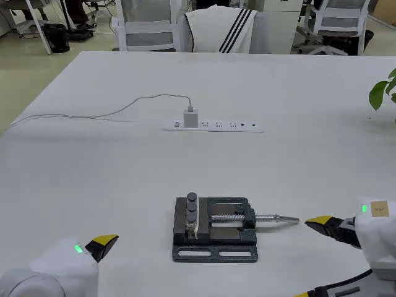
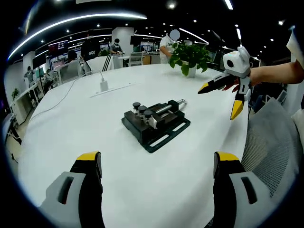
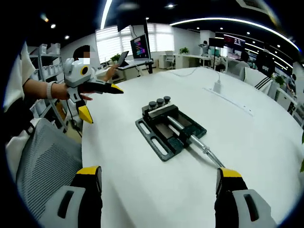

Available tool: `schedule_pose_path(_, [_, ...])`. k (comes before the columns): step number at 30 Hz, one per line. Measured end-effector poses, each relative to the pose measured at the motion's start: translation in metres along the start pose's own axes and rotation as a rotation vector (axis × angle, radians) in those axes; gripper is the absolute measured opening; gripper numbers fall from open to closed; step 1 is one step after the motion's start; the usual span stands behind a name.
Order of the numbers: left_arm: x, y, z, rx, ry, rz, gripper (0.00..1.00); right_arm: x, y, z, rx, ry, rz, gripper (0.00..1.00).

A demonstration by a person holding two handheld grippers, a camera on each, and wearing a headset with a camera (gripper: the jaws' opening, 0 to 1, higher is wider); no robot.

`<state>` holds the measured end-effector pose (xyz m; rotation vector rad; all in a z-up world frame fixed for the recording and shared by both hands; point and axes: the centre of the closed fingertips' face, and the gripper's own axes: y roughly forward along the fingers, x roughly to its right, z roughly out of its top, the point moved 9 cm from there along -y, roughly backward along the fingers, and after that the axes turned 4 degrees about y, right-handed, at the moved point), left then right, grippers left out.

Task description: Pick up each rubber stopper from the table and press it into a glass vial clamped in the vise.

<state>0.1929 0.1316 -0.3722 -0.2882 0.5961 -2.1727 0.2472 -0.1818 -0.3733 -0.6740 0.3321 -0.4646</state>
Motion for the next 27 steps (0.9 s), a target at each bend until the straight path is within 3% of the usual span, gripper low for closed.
schedule_pose_path(11, [-0.001,-0.002,-0.004,-0.007,-0.009,0.007,0.98,0.006,-0.016,-0.014,0.032,0.053,-0.051,0.99])
schedule_pose_path(22, [-0.002,-0.005,-0.009,-0.022,-0.021,0.017,0.98,-0.002,-0.005,-0.022,0.032,0.079,-0.034,0.99])
schedule_pose_path(27, [-0.001,-0.005,-0.008,-0.029,-0.010,0.022,0.99,-0.012,0.003,-0.015,0.119,0.148,-0.025,0.99])
